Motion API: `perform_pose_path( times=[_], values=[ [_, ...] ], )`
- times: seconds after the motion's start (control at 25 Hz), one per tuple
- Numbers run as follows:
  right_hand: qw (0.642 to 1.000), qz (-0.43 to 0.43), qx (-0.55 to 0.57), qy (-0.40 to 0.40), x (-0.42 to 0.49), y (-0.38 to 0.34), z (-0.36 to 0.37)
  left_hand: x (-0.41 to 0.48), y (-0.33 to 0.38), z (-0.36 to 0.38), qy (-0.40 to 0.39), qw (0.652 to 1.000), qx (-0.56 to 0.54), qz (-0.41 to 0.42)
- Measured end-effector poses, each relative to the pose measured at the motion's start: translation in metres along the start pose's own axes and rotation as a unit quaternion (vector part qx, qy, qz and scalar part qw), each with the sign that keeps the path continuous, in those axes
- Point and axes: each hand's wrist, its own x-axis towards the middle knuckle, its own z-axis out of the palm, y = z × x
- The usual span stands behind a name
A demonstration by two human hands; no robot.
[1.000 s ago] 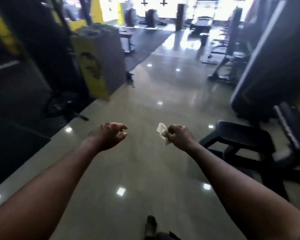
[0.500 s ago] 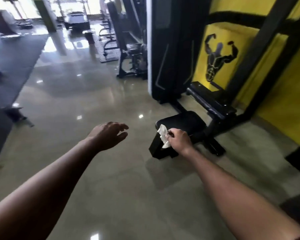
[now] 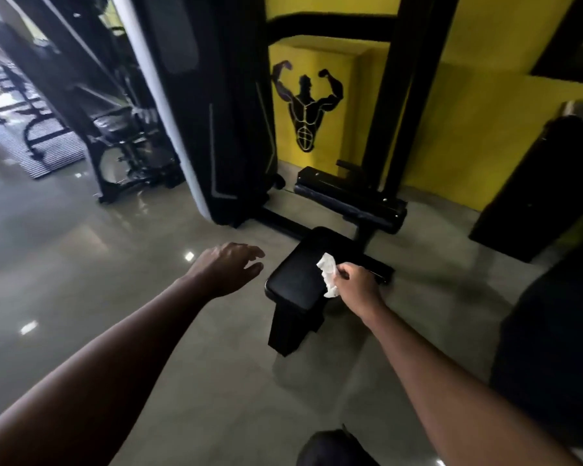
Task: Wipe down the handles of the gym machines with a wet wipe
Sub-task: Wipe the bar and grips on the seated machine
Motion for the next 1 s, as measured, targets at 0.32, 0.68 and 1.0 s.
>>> perform_pose_path(
  times=[0.32,0.68,1.0],
  values=[
    [0.987,0.082,0.084,0.108,0.144,-0.030,0.031,0.209,-0.065,0.012,0.011,0.993,-0.017,0.118],
    [0.957,0.131,0.078,0.248,0.327,-0.043,0.026,0.430,-0.067,0.013,0.008,0.985,-0.060,0.163],
    [0.922,0.113,-0.051,0.367,0.513,-0.024,0.037,0.648,-0.063,0.085,0.031,0.959,-0.171,0.222]
  ],
)
